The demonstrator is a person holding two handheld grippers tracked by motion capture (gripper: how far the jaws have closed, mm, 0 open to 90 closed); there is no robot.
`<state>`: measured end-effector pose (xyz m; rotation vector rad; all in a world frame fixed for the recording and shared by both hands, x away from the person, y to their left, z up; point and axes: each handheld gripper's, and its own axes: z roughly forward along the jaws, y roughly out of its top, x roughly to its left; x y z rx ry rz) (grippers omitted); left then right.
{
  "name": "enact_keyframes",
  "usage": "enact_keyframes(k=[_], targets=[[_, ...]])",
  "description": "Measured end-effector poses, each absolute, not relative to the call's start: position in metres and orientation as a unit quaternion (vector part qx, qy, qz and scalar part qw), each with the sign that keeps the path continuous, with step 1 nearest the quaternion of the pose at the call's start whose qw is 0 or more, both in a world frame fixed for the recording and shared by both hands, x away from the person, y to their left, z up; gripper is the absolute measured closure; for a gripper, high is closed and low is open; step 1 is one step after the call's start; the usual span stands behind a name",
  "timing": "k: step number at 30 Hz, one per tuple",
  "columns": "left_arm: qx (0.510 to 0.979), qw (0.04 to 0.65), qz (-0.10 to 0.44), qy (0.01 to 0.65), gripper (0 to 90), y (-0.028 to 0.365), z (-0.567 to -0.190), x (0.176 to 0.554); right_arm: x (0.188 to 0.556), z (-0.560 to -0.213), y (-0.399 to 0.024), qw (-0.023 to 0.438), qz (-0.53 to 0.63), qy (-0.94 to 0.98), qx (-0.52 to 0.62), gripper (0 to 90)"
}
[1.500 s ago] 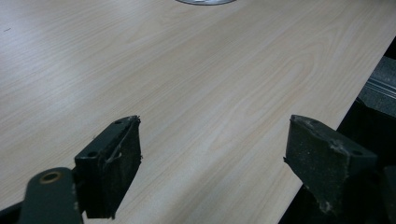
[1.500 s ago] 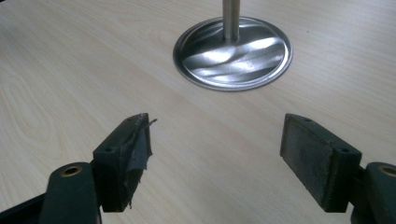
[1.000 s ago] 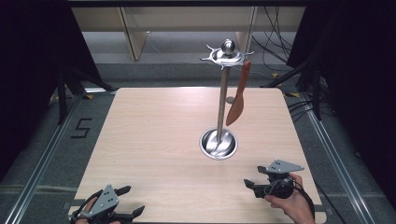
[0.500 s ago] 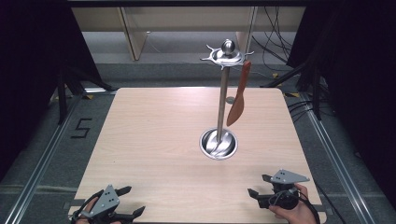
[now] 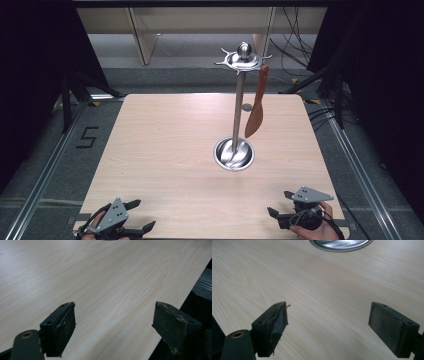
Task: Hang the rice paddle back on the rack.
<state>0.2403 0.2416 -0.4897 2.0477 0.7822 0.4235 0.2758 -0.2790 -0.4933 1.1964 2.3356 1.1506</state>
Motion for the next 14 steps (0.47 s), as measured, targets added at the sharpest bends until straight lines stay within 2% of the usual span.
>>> enact_keyframes(k=[14], targets=[[0.823, 0.44, 0.174, 0.316, 17.7, 0.2416, -0.4896, 0.2404, 0.2763, -0.495, -0.2788, 0.136, 0.401, 0.808, 0.411, 16.5]])
